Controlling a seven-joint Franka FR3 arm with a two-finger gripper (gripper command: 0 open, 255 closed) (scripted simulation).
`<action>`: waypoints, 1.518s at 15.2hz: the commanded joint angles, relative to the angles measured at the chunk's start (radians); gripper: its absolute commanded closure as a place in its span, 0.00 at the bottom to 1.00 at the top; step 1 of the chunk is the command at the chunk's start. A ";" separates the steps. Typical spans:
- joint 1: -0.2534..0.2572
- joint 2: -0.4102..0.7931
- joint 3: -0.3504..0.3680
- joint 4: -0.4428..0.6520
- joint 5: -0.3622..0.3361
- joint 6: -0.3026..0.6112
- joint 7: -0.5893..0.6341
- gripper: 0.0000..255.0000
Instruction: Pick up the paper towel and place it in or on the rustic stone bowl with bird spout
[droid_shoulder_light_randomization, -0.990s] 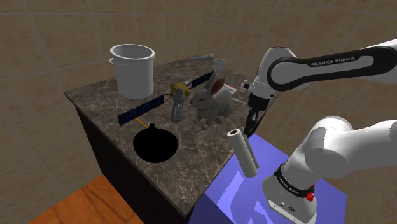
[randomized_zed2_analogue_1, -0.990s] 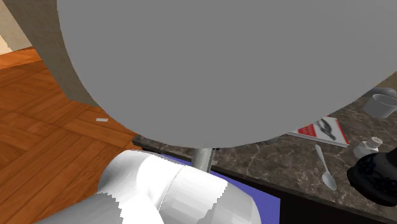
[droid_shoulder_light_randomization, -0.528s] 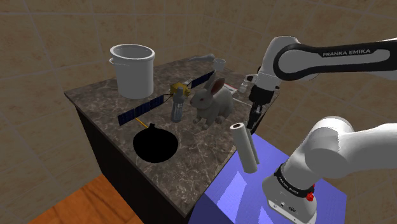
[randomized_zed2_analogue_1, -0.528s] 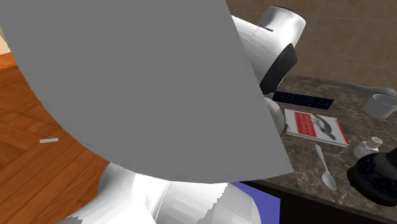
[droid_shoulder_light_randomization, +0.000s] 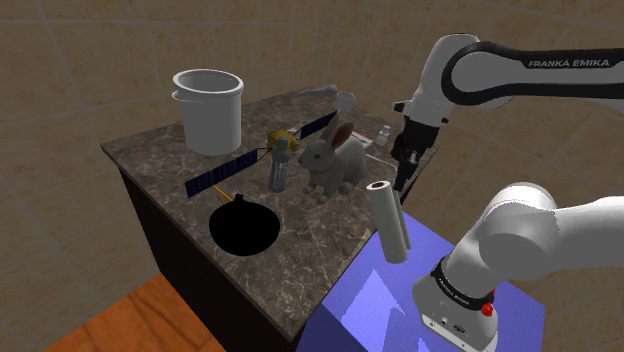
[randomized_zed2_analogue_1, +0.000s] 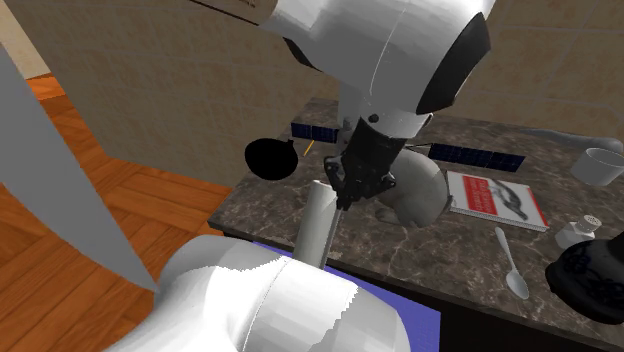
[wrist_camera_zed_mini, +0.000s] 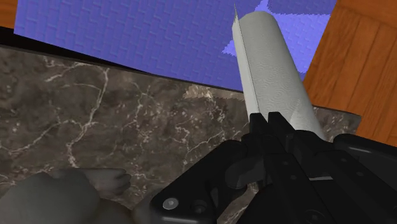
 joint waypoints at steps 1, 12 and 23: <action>0.001 -0.009 0.004 0.023 0.002 -0.031 0.006 1.00; 0.041 0.038 0.049 0.158 0.052 -0.110 0.063 1.00; 0.166 0.387 0.196 0.424 0.201 0.015 0.220 1.00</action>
